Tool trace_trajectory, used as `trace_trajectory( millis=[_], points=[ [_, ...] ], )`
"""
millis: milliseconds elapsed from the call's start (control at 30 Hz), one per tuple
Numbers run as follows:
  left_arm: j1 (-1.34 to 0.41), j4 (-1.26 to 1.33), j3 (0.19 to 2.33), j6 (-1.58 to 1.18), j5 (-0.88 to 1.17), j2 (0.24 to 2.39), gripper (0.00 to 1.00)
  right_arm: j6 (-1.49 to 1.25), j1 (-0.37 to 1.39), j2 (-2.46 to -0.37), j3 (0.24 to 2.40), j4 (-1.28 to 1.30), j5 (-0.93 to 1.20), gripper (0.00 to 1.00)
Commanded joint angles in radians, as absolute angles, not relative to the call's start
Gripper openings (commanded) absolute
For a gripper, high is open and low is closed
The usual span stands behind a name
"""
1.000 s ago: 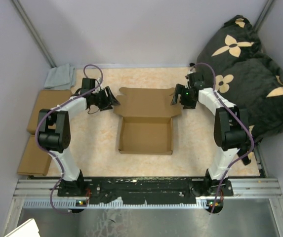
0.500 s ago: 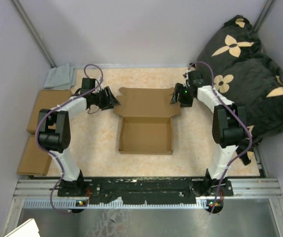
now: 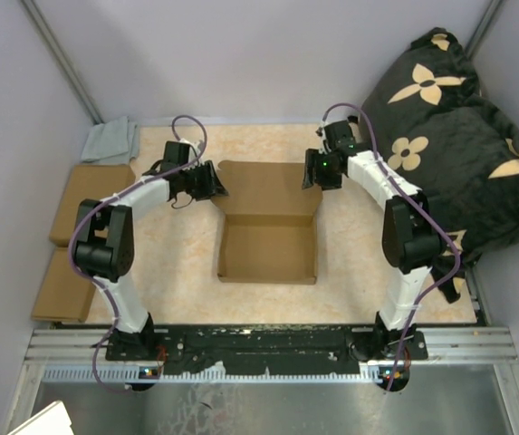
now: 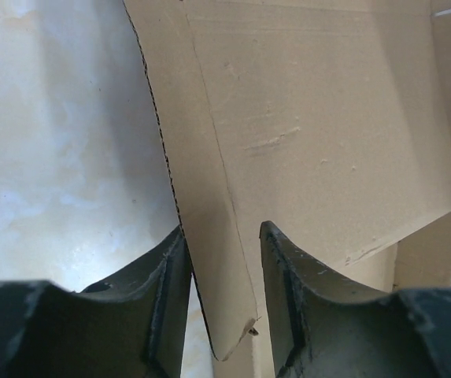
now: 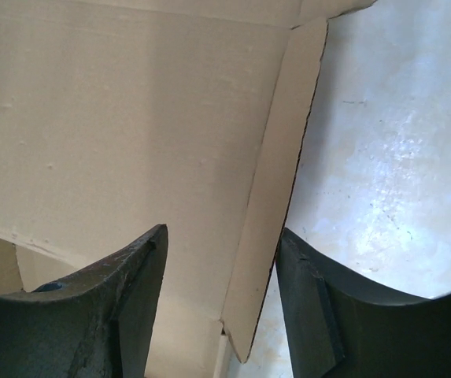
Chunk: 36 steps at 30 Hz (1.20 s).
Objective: Fold the paper box
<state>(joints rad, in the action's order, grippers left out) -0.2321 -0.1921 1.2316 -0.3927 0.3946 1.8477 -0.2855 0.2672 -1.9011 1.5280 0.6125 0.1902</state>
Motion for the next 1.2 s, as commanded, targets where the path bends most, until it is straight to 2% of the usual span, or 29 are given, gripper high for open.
trace_trajectory(
  millis=[0,100,200,233,700,900,1167],
  points=[
    [-0.264,-0.226,1.276,-0.327,0.312,1.833,0.41,-0.257,0.290,-1.901,1.576,0.647,0.136,0.56],
    [-0.291,-0.258,1.293,-0.299,0.238,1.832,0.24,-0.250,0.301,-1.900,1.580,0.658,0.114,0.56],
    [-0.320,-0.274,1.295,-0.270,0.149,1.814,0.01,-0.243,0.306,-1.894,1.578,0.666,0.098,0.56],
    [-0.330,-0.272,1.288,-0.265,0.114,1.799,0.00,-0.242,0.306,-1.889,1.576,0.666,0.095,0.56],
    [-0.395,0.035,1.006,-0.211,-0.028,1.498,0.00,-0.202,0.305,-1.851,1.581,0.699,0.150,0.57],
    [-0.429,0.097,0.958,-0.185,-0.068,1.447,0.00,-0.193,0.306,-1.818,1.582,0.688,0.239,0.56],
    [-0.450,0.126,0.931,-0.172,-0.095,1.410,0.00,-0.193,0.306,-1.816,1.646,0.714,0.245,0.56]
  ],
)
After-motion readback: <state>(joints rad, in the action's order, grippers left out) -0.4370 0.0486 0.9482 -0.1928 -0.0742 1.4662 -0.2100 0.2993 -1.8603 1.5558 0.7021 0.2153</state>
